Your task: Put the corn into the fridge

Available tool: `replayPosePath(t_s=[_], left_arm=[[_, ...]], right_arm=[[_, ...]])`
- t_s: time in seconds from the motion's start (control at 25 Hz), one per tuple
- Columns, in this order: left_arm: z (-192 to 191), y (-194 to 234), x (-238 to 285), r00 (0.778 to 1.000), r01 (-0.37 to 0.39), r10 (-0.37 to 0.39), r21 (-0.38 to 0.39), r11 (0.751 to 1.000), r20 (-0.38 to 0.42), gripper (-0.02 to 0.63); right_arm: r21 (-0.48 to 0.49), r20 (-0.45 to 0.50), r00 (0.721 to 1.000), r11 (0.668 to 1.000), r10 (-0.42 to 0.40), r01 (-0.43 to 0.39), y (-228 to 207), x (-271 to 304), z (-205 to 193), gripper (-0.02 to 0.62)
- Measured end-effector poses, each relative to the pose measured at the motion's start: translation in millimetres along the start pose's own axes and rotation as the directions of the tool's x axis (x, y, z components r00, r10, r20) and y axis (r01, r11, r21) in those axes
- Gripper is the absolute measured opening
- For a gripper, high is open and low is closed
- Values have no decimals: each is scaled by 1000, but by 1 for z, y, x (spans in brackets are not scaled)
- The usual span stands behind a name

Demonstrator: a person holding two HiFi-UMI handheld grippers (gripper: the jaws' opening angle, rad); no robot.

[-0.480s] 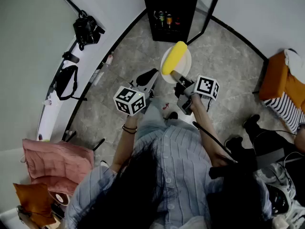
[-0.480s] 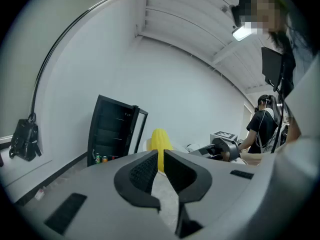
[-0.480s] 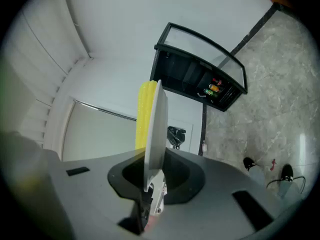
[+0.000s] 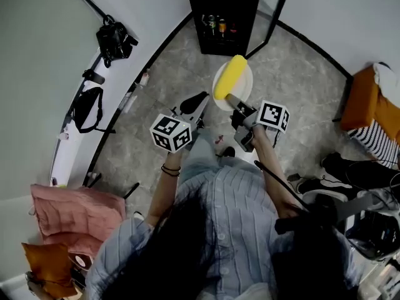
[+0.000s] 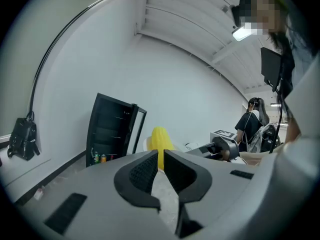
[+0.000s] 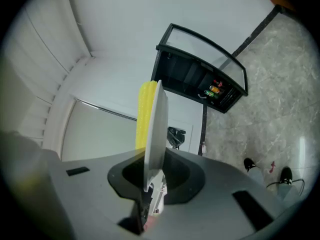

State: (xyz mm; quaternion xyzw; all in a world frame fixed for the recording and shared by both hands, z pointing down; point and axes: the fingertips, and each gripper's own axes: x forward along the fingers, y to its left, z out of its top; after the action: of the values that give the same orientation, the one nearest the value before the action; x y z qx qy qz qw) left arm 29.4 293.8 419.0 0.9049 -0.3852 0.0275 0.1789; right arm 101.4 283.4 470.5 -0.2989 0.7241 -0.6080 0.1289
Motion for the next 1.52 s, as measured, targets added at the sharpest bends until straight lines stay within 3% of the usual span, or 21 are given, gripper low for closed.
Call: replayPosePath(t_s=[0.48,0.72,1.0,1.24,1.52], left_arm=[[-20,15,9,999,27,-27,-10,1000,-27,41],[18,78,17,997,49,-52,-53,997,-53,41],[27,120,53,993,85,-88,-42,996,-80,41],[51,184,78,989,106,-113,-73,992,-100,41],[44,201,90,982,139,-146,-63,988,-118,41]], right_arm=[[15,13,999,999,-32,32,-27,8,4,48],[21,10,997,997,-78,78,0,66,30,46],[34,33,995,995,-96,95,-17,99,64,46],[72,43,990,989,-134,131,-18,156,98,46],[91,79,986,986,-144,137,-29,166,103,48]])
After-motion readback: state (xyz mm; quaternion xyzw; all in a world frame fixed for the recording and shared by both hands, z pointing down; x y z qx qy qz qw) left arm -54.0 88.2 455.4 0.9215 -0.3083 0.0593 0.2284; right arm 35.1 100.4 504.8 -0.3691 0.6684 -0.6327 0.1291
